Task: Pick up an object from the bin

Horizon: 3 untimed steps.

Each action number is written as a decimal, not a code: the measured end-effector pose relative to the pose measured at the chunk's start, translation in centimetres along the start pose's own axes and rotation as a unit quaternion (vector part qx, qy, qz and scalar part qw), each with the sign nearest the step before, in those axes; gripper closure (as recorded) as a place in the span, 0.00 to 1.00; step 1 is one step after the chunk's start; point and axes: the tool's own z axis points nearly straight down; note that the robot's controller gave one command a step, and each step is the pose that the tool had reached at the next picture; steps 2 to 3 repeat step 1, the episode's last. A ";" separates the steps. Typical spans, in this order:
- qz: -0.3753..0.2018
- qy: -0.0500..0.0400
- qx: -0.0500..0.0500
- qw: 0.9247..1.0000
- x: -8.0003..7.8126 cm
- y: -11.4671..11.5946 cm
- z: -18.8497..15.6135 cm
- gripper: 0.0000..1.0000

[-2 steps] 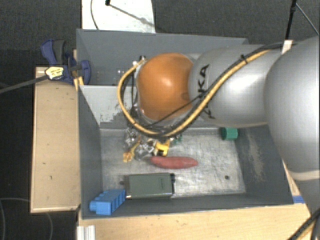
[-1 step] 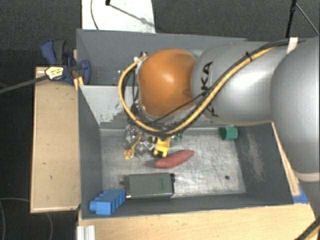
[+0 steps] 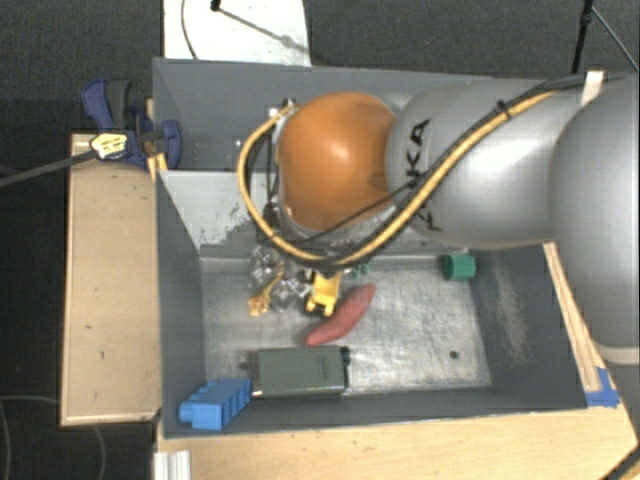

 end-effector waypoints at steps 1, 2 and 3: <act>0.001 -0.001 0.000 1.000 -0.1 0.0 -0.5 1.00; 0.001 -0.001 0.000 1.000 -0.1 0.0 -0.5 1.00; 0.001 -0.001 0.000 1.000 -0.1 0.0 -0.5 1.00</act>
Offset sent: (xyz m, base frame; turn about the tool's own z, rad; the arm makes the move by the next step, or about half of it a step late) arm 0.0001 0.0000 0.0364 0.0000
